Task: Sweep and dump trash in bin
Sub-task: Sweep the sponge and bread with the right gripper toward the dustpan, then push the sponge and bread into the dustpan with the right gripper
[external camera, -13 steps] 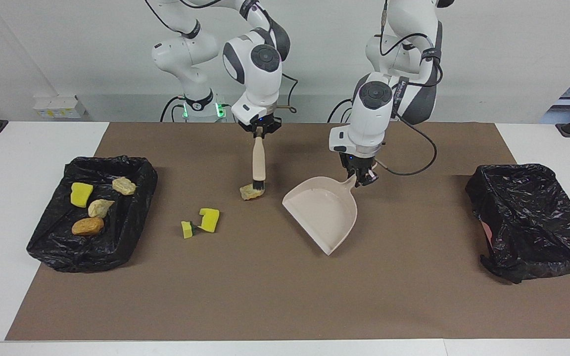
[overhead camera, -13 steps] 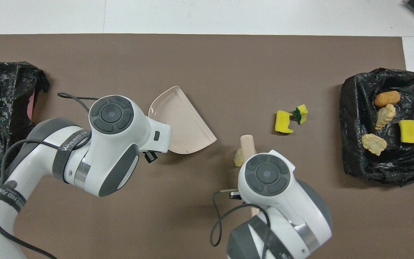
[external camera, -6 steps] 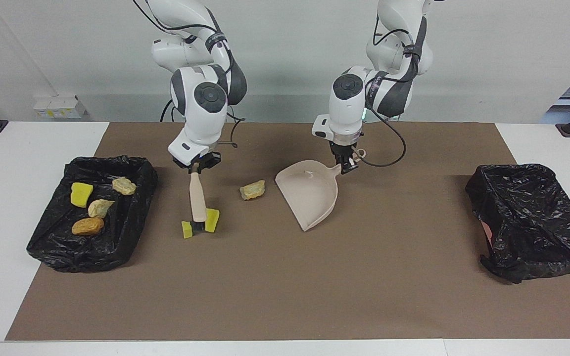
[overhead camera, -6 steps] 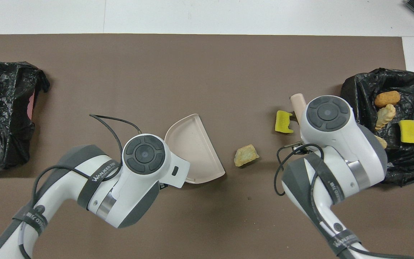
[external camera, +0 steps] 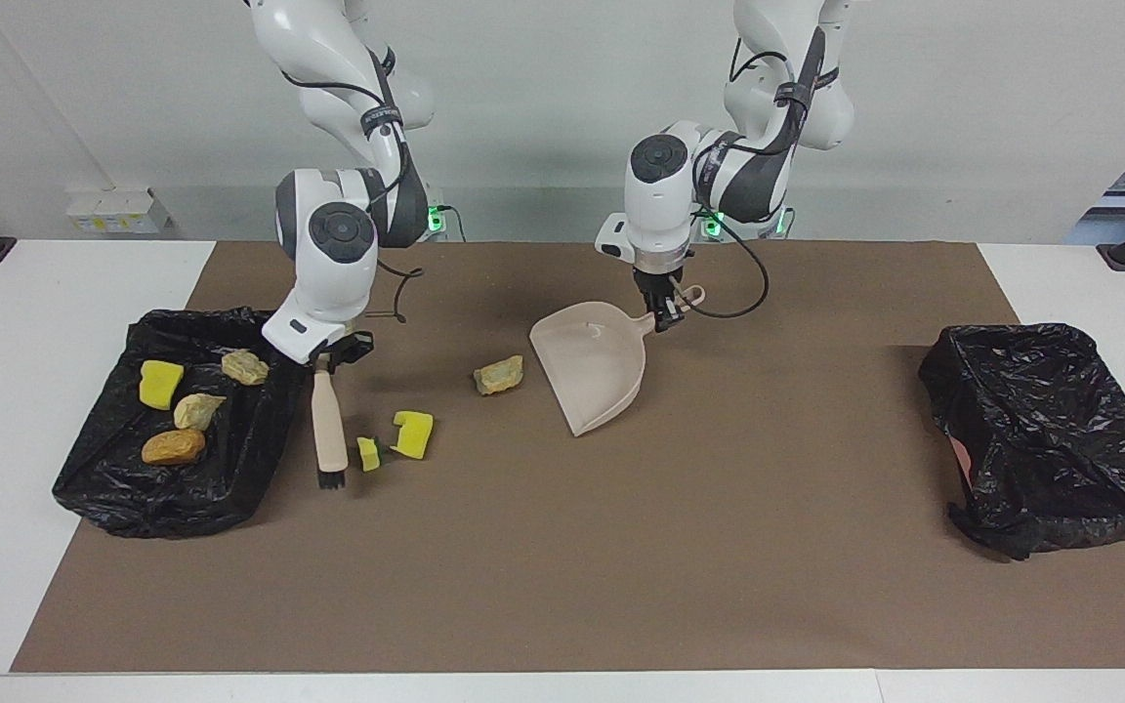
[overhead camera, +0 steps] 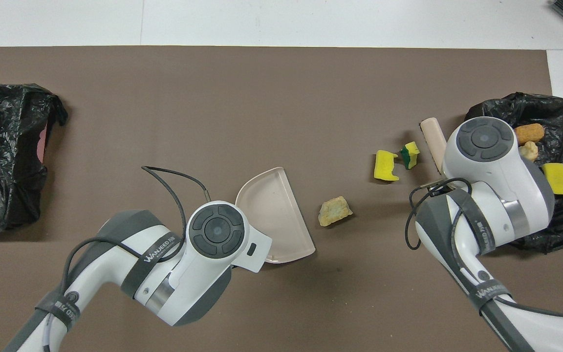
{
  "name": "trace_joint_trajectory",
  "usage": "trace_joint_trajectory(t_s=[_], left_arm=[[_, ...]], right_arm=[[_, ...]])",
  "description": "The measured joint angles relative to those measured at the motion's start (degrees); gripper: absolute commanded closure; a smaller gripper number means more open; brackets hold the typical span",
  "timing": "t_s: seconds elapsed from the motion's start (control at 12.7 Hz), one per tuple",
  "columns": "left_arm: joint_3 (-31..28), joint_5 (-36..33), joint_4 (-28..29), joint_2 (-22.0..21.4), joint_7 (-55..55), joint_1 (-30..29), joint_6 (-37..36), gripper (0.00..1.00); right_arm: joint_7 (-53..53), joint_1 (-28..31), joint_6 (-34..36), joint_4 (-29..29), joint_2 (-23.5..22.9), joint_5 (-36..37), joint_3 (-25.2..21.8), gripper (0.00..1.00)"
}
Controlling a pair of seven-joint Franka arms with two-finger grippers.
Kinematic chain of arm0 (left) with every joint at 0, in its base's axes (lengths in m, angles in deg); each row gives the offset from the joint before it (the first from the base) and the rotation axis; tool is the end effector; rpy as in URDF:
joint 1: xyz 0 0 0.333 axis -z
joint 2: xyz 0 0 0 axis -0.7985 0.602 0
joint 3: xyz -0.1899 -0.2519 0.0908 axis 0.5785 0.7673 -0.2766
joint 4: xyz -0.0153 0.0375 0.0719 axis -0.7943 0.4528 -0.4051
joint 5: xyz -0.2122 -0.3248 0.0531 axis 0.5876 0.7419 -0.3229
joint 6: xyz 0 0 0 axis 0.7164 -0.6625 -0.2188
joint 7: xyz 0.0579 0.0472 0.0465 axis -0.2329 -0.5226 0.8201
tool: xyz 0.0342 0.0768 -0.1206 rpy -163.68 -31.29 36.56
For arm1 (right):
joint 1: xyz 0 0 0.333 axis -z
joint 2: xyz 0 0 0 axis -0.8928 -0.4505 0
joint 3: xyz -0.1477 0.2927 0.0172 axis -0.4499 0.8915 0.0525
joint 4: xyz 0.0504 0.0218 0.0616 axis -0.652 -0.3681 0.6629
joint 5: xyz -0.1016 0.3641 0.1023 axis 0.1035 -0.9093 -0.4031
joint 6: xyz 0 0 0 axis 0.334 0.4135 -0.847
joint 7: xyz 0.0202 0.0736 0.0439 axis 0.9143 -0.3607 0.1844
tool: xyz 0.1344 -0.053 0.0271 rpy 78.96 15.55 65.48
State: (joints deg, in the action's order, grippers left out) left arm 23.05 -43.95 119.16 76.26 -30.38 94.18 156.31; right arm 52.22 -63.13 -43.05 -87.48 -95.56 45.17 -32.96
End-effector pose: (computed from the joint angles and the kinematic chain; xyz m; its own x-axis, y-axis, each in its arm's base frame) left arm 0.4149 -0.3295 0.3532 0.2606 -0.9564 -0.1322 -0.9650 -0.2621 -0.0059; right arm 0.5532 0.0404 0.3409 0.9584 0.2080 -0.1952 0.2645 -0.9046 0.3343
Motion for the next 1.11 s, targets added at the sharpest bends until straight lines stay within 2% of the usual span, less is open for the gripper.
trace_joint_trajectory(t_s=[0.4,0.63,0.95,1.11], left_arm=[[0.0,0.0,0.1,0.0,0.0,0.5,0.1,1.00],[-0.1,0.0,0.1,0.0,0.0,0.5,0.2,1.00],[-0.2,0.0,0.3,0.0,0.0,0.4,0.2,1.00],[-0.3,0.0,0.3,0.0,0.0,0.4,0.3,1.00]], right_arm=[[1.6,-4.6,-1.5,-1.3,-2.4,-5.8,0.6,1.00],[2.5,-9.9,-1.7,-1.3,-2.7,-10.9,0.7,1.00],[2.9,-16.6,-1.7,-1.4,-2.5,-20.4,0.8,1.00],[2.8,-18.6,-1.8,-1.4,-2.4,-27.5,0.9,1.00]])
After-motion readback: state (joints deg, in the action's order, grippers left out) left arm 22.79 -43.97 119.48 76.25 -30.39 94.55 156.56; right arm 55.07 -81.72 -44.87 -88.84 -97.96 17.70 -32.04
